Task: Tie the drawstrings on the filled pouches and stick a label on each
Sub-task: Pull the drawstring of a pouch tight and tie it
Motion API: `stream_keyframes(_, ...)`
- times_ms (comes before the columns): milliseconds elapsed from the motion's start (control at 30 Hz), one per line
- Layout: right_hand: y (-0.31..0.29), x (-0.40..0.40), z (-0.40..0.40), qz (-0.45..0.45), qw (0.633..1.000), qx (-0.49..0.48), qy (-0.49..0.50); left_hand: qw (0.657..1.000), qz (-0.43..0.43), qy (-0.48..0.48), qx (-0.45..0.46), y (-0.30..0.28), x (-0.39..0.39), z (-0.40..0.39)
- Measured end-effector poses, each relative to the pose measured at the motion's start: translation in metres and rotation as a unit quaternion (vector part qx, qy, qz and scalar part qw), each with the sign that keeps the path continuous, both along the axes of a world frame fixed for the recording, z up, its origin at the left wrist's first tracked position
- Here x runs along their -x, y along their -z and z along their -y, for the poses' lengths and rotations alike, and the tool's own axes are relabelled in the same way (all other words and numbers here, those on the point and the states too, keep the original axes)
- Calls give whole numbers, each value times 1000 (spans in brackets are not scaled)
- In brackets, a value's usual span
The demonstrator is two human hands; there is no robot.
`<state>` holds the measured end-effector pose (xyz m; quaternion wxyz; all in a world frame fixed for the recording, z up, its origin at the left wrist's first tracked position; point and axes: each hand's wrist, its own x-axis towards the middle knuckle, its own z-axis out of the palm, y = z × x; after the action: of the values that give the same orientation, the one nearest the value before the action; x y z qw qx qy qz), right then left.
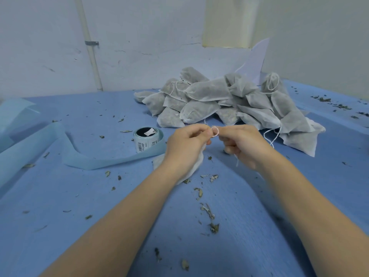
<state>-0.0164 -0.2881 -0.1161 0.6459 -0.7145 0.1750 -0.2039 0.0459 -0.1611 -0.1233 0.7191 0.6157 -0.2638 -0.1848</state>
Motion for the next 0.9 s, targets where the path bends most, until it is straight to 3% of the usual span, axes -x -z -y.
stream_keyframes(100, -1, 1, 1, 0, 1000, -30, 4, 966, 188, -103, -145, 6, -2, 4)
stream_keyframes(233, 2, -2, -3, 9, 999, -53, 4, 932, 253, -179, -186, 10, -1, 5)
stream_keyframes(333, 5, -2, -5, -3, 999, 34, -5, 930, 253, -190, -184, 12, -1, 5)
stream_keyframes(433, 8, -3, -5, -4, 999, 34, 16, 945, 200, -190, -177, 10, -1, 6)
stream_keyframes(600, 7, -6, -8, -29, 995, -91, -7, 951, 154, -166, -212, 9, -3, 10)
stream_keyframes(733, 8, -6, -9, -45, 966, -246, -68, 955, 128, -156, -218, 6, -3, 9)
stream_keyframes(900, 8, -9, -16, -39, 924, -372, -80, 932, 227, -167, -230, 9, 5, 10)
